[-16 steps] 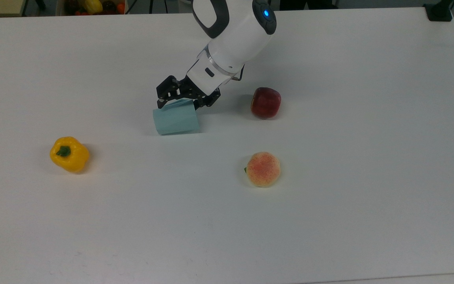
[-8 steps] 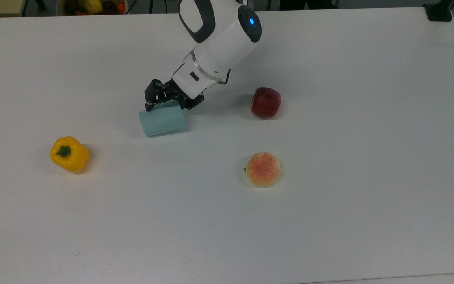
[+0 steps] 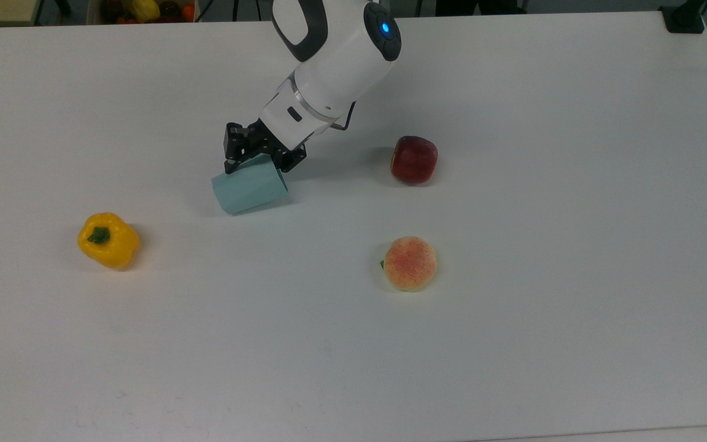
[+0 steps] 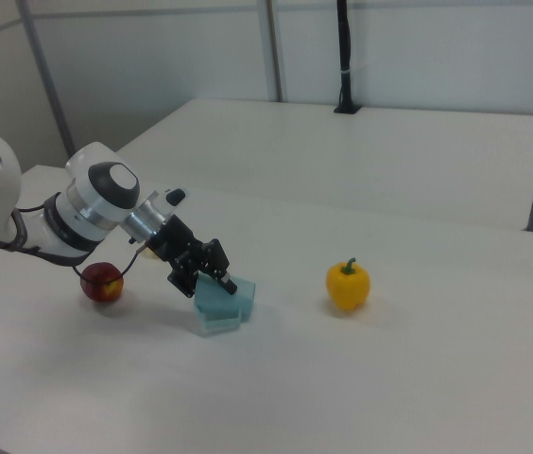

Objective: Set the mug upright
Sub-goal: 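Rotate the held mug so its base rests on the table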

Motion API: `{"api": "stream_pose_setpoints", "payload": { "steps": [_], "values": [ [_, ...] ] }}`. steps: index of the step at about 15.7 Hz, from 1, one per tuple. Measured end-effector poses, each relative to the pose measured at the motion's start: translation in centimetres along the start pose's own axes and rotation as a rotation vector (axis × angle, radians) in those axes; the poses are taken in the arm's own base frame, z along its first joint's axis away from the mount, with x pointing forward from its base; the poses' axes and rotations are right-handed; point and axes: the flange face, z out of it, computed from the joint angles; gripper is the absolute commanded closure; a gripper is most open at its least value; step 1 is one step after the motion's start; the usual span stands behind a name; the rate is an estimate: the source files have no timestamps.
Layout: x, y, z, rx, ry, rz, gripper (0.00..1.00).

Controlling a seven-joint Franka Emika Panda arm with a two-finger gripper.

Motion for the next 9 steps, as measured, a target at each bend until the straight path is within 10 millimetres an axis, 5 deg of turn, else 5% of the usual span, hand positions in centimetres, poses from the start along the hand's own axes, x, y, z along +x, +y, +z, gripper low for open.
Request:
{"api": "stream_pose_setpoints", "payload": {
  "steps": [9],
  "values": [
    [0.0,3.4,-1.3,0.311,-0.055,0.07,1.0]
  ]
}}
